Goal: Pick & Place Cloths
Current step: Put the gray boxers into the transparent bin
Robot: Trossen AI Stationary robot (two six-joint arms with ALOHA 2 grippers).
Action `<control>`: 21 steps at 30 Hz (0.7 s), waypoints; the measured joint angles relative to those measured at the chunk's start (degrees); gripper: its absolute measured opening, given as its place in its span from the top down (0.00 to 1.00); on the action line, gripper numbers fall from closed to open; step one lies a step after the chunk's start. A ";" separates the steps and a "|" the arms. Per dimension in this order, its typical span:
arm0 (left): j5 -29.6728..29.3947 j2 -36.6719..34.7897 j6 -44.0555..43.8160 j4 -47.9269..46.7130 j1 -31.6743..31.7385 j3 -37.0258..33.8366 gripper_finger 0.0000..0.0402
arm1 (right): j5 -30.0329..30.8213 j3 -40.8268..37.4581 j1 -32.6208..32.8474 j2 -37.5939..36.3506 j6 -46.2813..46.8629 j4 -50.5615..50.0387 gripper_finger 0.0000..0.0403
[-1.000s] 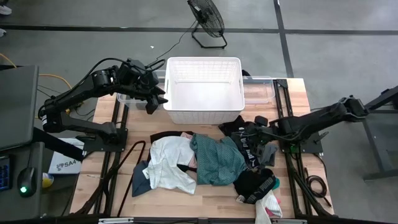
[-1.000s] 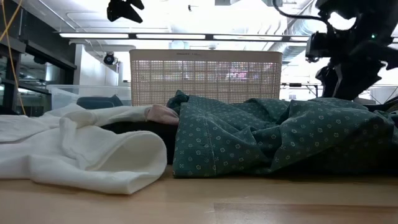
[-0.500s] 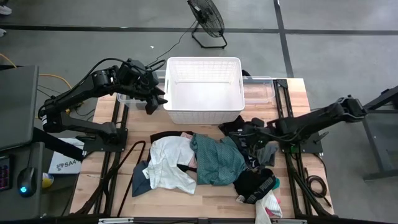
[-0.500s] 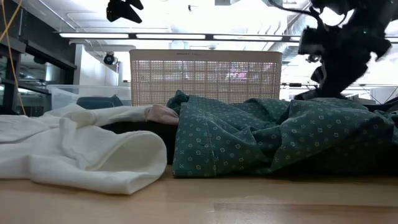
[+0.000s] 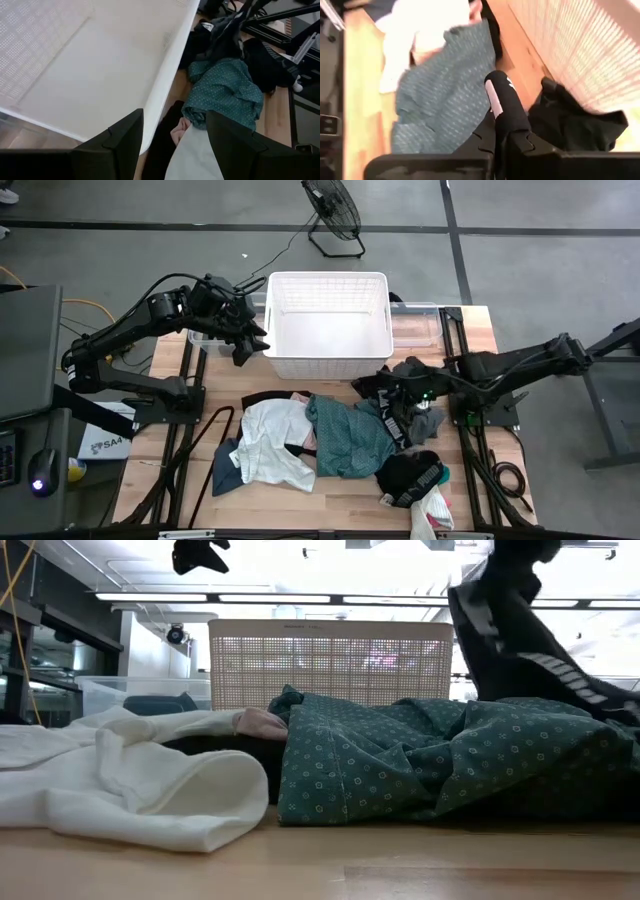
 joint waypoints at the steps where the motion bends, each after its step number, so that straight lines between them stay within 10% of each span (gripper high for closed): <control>1: 0.33 0.00 0.00 0.00 0.00 0.00 0.47 | 0.00 1.21 0.00 -0.02 -0.05 -0.15 0.99; 21: 13.06 0.00 5.40 12.33 0.02 0.00 0.47 | 4.98 15.02 0.01 0.00 -11.74 18.78 0.99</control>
